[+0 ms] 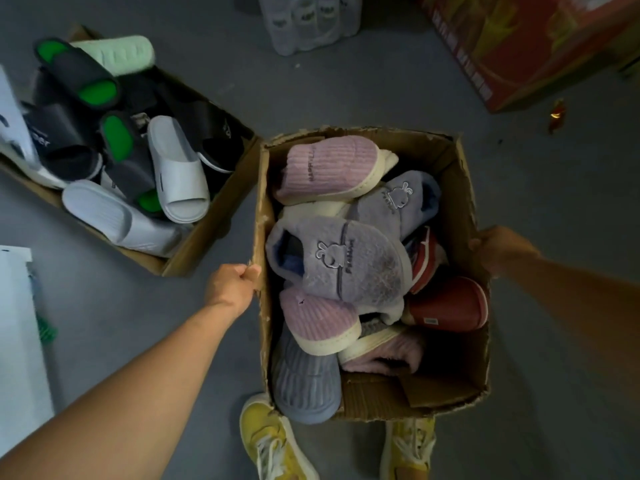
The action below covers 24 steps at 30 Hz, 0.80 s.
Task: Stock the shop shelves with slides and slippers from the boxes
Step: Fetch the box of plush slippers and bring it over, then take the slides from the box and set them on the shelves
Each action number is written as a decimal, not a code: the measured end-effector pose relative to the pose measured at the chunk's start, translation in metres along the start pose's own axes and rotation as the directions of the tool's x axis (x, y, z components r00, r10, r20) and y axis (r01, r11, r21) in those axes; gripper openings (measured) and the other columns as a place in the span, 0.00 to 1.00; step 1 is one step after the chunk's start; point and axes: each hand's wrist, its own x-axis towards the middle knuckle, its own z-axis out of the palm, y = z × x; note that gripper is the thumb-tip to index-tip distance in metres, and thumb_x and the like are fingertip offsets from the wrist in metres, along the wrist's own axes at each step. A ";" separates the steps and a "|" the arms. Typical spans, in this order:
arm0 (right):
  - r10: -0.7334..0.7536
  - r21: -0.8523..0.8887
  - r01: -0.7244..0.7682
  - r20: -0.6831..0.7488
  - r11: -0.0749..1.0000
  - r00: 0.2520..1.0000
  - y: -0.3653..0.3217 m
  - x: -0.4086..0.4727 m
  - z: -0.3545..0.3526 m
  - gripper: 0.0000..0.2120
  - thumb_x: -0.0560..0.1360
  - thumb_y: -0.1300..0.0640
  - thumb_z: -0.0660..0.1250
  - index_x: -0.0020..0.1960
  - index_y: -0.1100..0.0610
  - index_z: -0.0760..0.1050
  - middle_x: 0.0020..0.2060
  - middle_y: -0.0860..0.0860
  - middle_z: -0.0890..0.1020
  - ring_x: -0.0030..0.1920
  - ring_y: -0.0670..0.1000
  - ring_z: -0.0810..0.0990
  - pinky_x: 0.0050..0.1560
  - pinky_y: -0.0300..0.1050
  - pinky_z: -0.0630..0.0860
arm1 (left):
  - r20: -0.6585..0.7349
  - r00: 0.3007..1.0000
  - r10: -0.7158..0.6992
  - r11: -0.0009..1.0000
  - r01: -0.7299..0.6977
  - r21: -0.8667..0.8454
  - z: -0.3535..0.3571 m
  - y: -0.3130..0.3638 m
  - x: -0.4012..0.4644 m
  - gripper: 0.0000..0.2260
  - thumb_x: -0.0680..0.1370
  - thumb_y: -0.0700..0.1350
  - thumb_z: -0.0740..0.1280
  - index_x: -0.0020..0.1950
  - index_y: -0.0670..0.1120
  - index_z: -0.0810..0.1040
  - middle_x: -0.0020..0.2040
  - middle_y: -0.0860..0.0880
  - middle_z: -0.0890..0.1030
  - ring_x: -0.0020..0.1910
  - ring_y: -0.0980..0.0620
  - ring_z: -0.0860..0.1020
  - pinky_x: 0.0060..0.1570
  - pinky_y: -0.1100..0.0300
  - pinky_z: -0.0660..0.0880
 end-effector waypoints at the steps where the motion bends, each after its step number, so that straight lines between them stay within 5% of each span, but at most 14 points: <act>1: 0.007 0.030 -0.008 0.014 1.000 1.000 0.002 -0.002 -0.001 0.15 0.81 0.54 0.59 0.45 0.64 0.77 0.36 0.59 0.78 0.38 0.58 0.78 0.37 0.44 0.71 | 0.041 0.999 -0.024 1.000 0.024 -0.007 0.000 0.001 -0.001 0.13 0.79 0.51 0.65 0.40 0.45 0.80 0.39 0.37 0.82 0.43 0.36 0.82 0.50 0.42 0.79; 3: 0.012 0.058 -0.013 0.025 0.998 1.000 0.002 -0.009 -0.007 0.14 0.81 0.53 0.59 0.48 0.63 0.74 0.38 0.59 0.77 0.39 0.58 0.77 0.36 0.43 0.71 | 0.100 0.992 -0.070 0.997 0.073 -0.021 -0.006 0.010 -0.010 0.09 0.80 0.50 0.64 0.49 0.44 0.79 0.46 0.38 0.82 0.46 0.40 0.81 0.53 0.45 0.78; 6: -0.024 0.116 0.024 -0.003 0.993 1.000 -0.002 -0.024 -0.024 0.13 0.79 0.49 0.61 0.50 0.59 0.75 0.47 0.59 0.79 0.48 0.60 0.79 0.47 0.49 0.75 | 0.068 0.992 -0.108 0.974 0.120 -0.192 -0.025 0.032 -0.043 0.05 0.81 0.46 0.63 0.48 0.47 0.76 0.47 0.42 0.79 0.41 0.48 0.75 0.49 0.51 0.77; 9: -0.079 0.166 0.087 -0.058 0.982 0.995 -0.019 -0.048 -0.043 0.13 0.79 0.50 0.60 0.50 0.57 0.79 0.48 0.59 0.81 0.48 0.59 0.79 0.48 0.50 0.76 | 0.090 0.981 -0.171 0.868 0.194 -0.458 -0.051 0.050 -0.082 0.07 0.83 0.44 0.61 0.46 0.48 0.75 0.44 0.46 0.77 0.37 0.52 0.73 0.39 0.56 0.74; 12: -0.124 0.264 0.158 -0.141 0.951 0.982 -0.051 -0.080 -0.062 0.15 0.81 0.48 0.55 0.49 0.56 0.76 0.45 0.59 0.79 0.46 0.61 0.78 0.49 0.55 0.77 | 0.080 0.982 -0.171 0.763 0.184 -0.620 -0.088 0.065 -0.121 0.05 0.82 0.43 0.63 0.48 0.46 0.76 0.43 0.47 0.78 0.37 0.52 0.75 0.39 0.57 0.75; 15: -0.192 0.389 0.245 -0.171 0.888 0.966 -0.094 -0.114 -0.082 0.16 0.81 0.45 0.53 0.47 0.55 0.72 0.41 0.58 0.78 0.43 0.61 0.79 0.49 0.62 0.78 | 0.033 0.986 -0.165 0.720 0.143 -0.679 -0.129 0.070 -0.147 0.04 0.81 0.42 0.64 0.49 0.45 0.78 0.44 0.46 0.80 0.38 0.50 0.77 0.40 0.56 0.76; 18: -0.316 0.410 0.389 -0.235 0.825 0.919 -0.139 -0.147 -0.095 0.16 0.81 0.43 0.54 0.49 0.53 0.74 0.42 0.54 0.79 0.43 0.58 0.79 0.48 0.57 0.78 | -0.002 0.989 -0.147 0.708 0.104 -0.698 -0.171 0.067 -0.158 0.05 0.81 0.43 0.65 0.49 0.46 0.79 0.45 0.45 0.81 0.39 0.49 0.78 0.40 0.56 0.76; 24: -0.535 0.438 0.537 -0.139 0.722 0.833 -0.231 -0.194 -0.076 0.18 0.80 0.45 0.56 0.50 0.58 0.74 0.40 0.57 0.77 0.40 0.57 0.78 0.42 0.58 0.77 | -0.006 0.991 -0.137 0.727 0.096 -0.680 -0.240 0.034 -0.143 0.06 0.82 0.41 0.63 0.51 0.44 0.80 0.46 0.44 0.82 0.39 0.48 0.78 0.39 0.57 0.75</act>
